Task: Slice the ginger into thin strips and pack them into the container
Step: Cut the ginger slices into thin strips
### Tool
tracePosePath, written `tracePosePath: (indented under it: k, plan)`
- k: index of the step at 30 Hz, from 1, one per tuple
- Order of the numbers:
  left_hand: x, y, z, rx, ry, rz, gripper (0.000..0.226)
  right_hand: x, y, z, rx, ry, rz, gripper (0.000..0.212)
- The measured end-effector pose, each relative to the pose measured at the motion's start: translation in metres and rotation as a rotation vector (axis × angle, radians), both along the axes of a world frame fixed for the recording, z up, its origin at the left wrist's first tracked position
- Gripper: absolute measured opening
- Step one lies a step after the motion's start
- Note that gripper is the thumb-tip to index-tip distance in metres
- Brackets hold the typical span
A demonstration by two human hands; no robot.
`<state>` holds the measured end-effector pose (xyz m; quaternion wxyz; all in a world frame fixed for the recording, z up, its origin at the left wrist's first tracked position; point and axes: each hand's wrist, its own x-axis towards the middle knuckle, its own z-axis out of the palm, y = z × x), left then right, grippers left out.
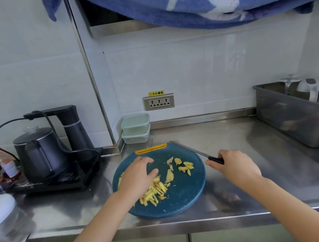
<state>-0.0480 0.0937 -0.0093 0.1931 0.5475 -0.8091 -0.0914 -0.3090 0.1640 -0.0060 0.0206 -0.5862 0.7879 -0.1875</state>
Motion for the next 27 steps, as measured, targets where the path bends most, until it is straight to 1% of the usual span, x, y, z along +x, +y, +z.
tracePosePath:
  k: [3, 5, 8, 10, 12, 15, 19, 22, 25, 27]
  plan:
    - [-0.027, -0.008, -0.002, 0.107, -0.017, 0.006, 0.033, -0.010, -0.010, -0.014, 0.024, -0.030, -0.045, 0.044]
    - [-0.041, -0.012, -0.005, 0.160, -0.079, 0.008, 0.026, -0.014, -0.015, -0.023, 0.039, -0.014, -0.044, 0.044]
    - [-0.053, -0.018, -0.007, 0.214, -0.137, 0.000, 0.023, -0.014, -0.023, -0.034, 0.027, 0.107, -0.033, 0.045]
    - [-0.055, -0.023, -0.006, 0.257, -0.107, -0.023, 0.015, -0.014, -0.029, -0.040, 0.027, 0.194, -0.021, 0.045]
    - [-0.056, -0.026, -0.005, 0.281, -0.075, -0.063, 0.006, -0.016, -0.035, -0.046, 0.045, 0.238, -0.009, 0.044]
    - [-0.056, -0.030, -0.006, 0.251, -0.107, -0.116, 0.012, -0.019, -0.043, -0.055, 0.025, 0.282, -0.004, 0.043]
    - [-0.057, -0.028, -0.010, 0.085, -0.213, -0.220, 0.021, -0.022, -0.047, -0.063, -0.025, 0.298, -0.005, 0.042]
    - [-0.058, -0.022, -0.014, -0.012, -0.177, -0.330, 0.020, -0.024, -0.048, -0.067, -0.060, 0.289, -0.009, 0.044]
    - [-0.059, -0.017, -0.016, 0.053, -0.181, -0.486, 0.015, -0.026, -0.049, -0.069, -0.107, 0.269, -0.010, 0.045]
    - [-0.054, -0.016, -0.013, 0.132, -0.181, -0.486, 0.013, -0.026, -0.052, -0.073, -0.156, 0.274, 0.008, 0.043]
